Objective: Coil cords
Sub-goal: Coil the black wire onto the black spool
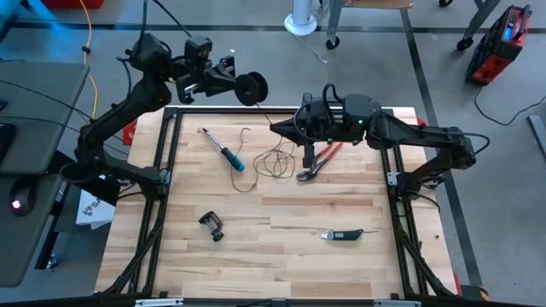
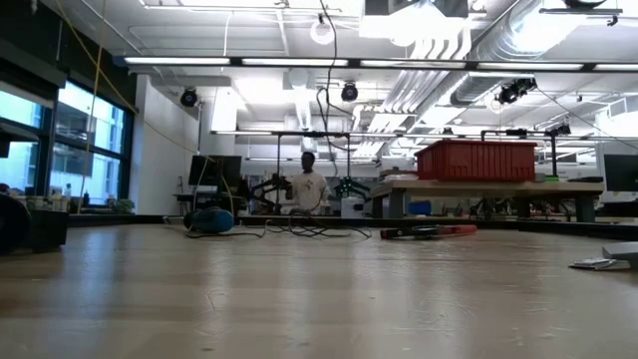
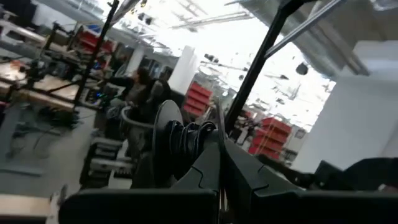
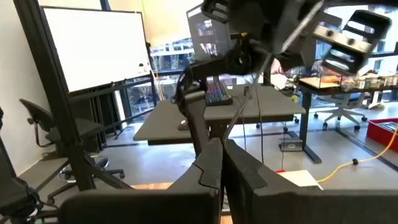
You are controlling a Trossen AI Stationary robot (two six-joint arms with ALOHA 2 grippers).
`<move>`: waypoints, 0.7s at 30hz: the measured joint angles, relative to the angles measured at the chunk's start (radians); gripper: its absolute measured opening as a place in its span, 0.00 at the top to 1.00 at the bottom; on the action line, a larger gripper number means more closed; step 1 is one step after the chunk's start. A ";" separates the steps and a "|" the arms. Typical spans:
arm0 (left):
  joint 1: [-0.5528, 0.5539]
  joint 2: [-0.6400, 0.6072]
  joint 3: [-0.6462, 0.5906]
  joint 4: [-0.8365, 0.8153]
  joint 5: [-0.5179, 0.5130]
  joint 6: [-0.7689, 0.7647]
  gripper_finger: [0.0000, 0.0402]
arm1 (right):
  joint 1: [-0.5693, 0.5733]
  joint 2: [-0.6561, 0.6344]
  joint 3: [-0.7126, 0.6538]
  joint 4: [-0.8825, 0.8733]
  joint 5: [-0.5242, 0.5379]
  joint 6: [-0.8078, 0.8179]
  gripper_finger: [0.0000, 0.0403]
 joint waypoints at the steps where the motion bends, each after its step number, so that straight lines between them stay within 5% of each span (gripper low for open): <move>1: 0.001 -0.010 0.000 -0.025 -0.001 0.021 1.00 | 0.000 -0.001 0.000 0.001 0.000 0.000 1.00; 7: -0.007 -0.038 0.000 -0.071 -0.023 0.043 1.00 | 0.000 -0.002 -0.001 -0.012 0.024 0.007 0.98; 12: -0.010 -0.060 0.006 -0.045 -0.041 0.050 1.00 | -0.010 0.000 -0.005 -0.104 0.020 0.014 0.81; 16: -0.013 -0.061 0.004 -0.057 -0.052 0.050 1.00 | -0.012 0.009 -0.003 -0.150 0.118 -0.028 0.67; 21: -0.015 -0.079 0.005 -0.046 -0.067 0.051 1.00 | -0.025 0.067 -0.005 -0.097 0.145 -0.084 0.59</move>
